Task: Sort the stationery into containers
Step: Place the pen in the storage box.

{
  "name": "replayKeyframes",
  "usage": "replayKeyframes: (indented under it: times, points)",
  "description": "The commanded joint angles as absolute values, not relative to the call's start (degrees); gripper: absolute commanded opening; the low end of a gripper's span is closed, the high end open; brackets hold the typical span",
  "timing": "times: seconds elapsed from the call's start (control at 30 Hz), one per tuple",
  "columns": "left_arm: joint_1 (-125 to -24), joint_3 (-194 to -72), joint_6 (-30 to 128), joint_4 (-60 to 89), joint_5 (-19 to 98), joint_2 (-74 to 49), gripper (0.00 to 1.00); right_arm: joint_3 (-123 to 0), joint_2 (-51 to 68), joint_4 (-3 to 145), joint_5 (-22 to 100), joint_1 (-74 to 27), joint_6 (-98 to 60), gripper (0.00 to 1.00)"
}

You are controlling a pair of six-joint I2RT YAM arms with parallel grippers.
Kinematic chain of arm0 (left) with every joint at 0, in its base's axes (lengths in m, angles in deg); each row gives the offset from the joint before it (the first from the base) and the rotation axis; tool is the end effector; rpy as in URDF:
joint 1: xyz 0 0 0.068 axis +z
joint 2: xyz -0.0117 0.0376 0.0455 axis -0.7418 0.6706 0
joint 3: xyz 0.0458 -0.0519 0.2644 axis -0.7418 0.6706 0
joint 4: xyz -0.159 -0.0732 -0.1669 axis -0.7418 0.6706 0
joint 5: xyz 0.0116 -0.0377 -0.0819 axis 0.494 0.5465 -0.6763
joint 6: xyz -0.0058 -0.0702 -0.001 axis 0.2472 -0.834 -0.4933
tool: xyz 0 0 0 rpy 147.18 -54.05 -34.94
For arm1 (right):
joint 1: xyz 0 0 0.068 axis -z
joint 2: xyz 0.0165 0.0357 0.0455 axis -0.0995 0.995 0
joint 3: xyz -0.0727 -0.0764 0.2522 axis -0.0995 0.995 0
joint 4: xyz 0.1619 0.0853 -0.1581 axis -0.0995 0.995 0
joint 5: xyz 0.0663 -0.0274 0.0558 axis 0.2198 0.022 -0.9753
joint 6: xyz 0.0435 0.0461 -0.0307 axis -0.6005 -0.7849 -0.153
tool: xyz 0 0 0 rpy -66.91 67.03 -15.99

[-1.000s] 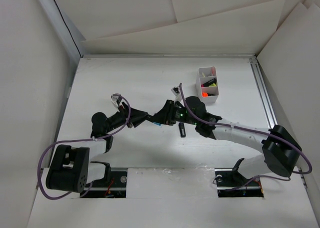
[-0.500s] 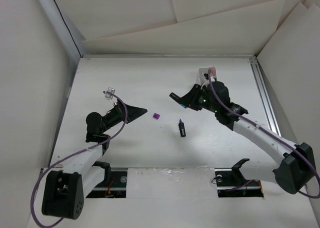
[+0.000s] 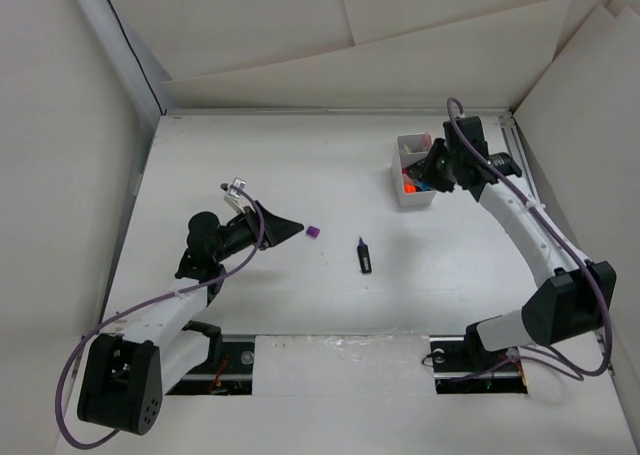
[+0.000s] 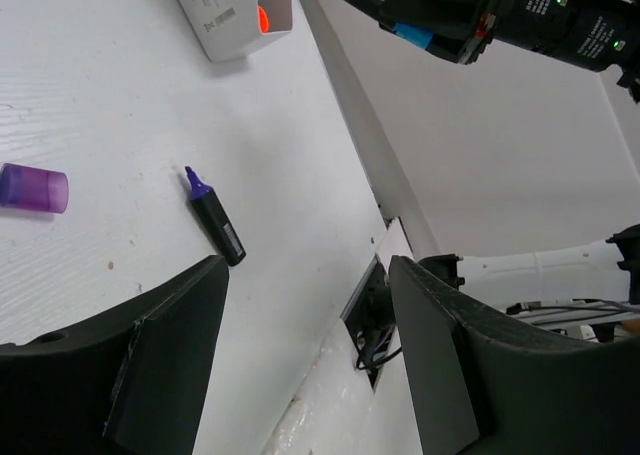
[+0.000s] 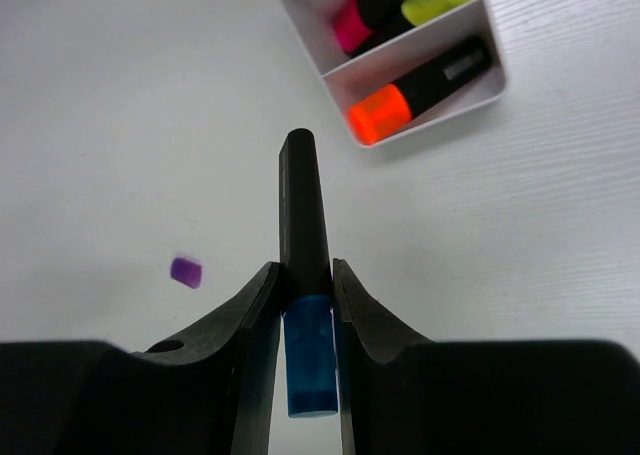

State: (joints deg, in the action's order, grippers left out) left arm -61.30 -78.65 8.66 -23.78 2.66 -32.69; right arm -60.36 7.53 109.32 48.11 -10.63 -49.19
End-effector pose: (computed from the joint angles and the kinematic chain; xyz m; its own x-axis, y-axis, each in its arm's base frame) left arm 0.1842 -0.0859 0.2478 -0.6438 -0.4145 -0.6432 0.5626 0.3132 -0.7651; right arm 0.2858 0.0817 0.3226 -0.6842 0.4286 -0.5901 0.1956 0.8873 0.4177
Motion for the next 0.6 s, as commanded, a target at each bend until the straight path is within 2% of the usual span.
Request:
replayKeyframes:
  times: [0.0,0.27,0.57]
  points:
    - [-61.33,-79.37,12.18,-23.41,3.84,-34.17,0.62,-65.64,9.14,118.64,49.93,-8.53,-45.51,0.16]
    - [-61.33,-78.85,12.18,-23.41,3.22,-35.93,0.62,-76.52,18.8,127.25,50.63,-6.86,-42.52,0.16]
    - [-61.33,-78.32,13.23,-23.41,3.22,-35.93,0.62,-79.53,25.4,129.11,49.14,-4.4,-40.06,0.16]
